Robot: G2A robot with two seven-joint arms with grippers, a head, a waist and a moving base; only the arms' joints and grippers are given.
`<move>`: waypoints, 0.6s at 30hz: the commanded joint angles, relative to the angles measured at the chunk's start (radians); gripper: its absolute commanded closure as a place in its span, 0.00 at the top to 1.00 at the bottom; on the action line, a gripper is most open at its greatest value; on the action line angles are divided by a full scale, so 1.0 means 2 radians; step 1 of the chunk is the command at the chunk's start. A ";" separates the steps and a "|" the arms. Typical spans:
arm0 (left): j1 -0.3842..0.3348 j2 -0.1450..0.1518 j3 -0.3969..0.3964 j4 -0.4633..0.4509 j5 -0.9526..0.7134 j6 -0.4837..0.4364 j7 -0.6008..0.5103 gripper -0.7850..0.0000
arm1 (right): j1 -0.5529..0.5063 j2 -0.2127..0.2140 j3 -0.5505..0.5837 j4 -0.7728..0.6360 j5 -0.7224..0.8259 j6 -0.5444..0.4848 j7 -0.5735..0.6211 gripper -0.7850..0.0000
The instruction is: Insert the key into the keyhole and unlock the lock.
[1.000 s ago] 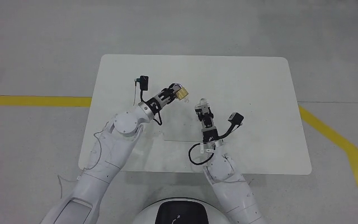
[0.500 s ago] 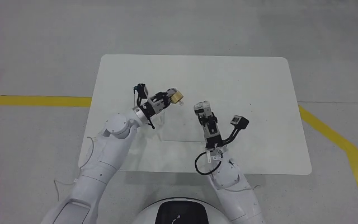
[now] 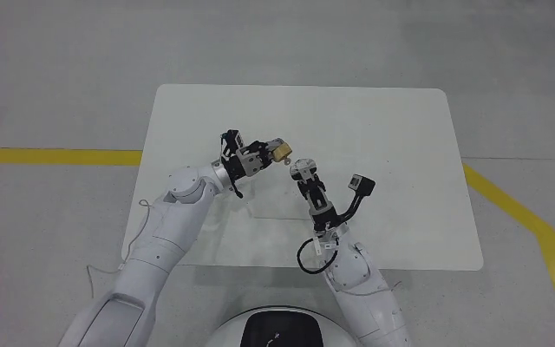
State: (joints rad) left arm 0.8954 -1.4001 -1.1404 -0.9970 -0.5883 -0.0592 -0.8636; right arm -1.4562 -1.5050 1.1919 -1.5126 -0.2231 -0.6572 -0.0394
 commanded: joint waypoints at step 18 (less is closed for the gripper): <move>0.008 0.004 -0.002 -0.013 0.006 -0.001 -0.010 0.00 | 0.047 -0.008 -0.026 0.066 -0.024 0.020 -0.048 0.00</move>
State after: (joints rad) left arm 0.9104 -1.3925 -1.1436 -1.0201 -0.5764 -0.0617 -0.8834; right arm -1.3609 -1.5213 1.1413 -1.3827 -0.2661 -0.6097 -0.1300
